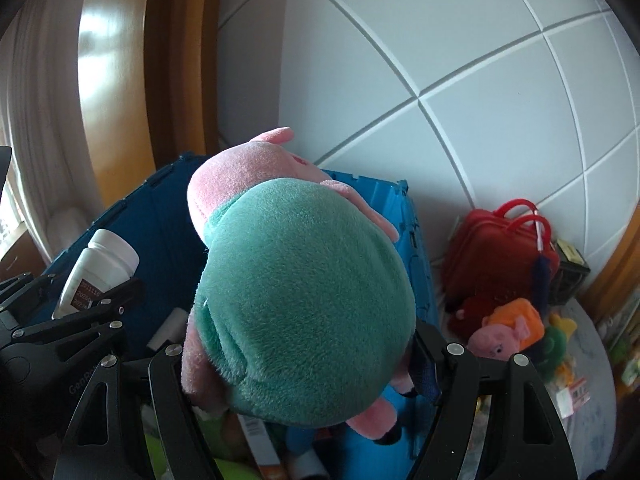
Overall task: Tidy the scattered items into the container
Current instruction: 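Carry pill bottle and pig plush over the blue crate with both tools, then open both tools to drop the bottle and plush into the crate, then move both tools back toward the items on the bed, then grasp the pink-white medicine strip box with left tool while right tool grasps the green-white patch box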
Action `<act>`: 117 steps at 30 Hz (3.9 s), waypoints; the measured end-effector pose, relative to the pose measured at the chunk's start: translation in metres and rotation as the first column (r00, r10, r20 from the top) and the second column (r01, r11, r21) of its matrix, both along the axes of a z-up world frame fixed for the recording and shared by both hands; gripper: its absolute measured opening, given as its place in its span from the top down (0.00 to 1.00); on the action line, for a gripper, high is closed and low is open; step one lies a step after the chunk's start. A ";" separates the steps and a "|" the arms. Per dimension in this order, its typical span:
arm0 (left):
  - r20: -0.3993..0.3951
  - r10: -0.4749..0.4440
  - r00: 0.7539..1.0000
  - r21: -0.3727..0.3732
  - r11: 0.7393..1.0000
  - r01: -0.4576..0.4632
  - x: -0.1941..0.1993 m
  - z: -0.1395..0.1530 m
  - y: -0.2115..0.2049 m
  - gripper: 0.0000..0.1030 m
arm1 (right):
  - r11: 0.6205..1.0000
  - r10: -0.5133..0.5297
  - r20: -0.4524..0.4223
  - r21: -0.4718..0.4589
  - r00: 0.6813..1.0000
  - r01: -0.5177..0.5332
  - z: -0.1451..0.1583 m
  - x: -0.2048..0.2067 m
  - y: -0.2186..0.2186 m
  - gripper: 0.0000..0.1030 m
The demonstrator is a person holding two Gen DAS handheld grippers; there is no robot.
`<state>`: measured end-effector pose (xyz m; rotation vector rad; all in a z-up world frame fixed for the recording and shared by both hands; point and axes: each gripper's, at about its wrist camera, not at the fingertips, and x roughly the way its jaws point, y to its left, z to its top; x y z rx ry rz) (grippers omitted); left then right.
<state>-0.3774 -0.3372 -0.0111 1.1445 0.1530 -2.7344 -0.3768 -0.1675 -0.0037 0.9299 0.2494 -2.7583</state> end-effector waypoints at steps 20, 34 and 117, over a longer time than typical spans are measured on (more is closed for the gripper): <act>0.091 0.006 0.996 0.045 0.999 -0.010 0.001 -0.020 0.001 0.15 | 0.998 -0.016 -0.006 0.055 1.000 0.017 -0.010 -0.002 -0.010 0.18; 0.039 -0.012 0.999 -0.020 1.000 0.013 0.035 -0.005 0.022 0.15 | 0.999 -0.007 0.014 0.033 1.000 0.006 0.002 0.027 0.001 0.17; 0.146 -0.096 0.985 0.023 0.995 0.093 -0.014 -0.300 0.490 0.43 | 0.998 0.007 0.397 -0.065 0.918 0.020 -0.319 -0.077 0.460 0.23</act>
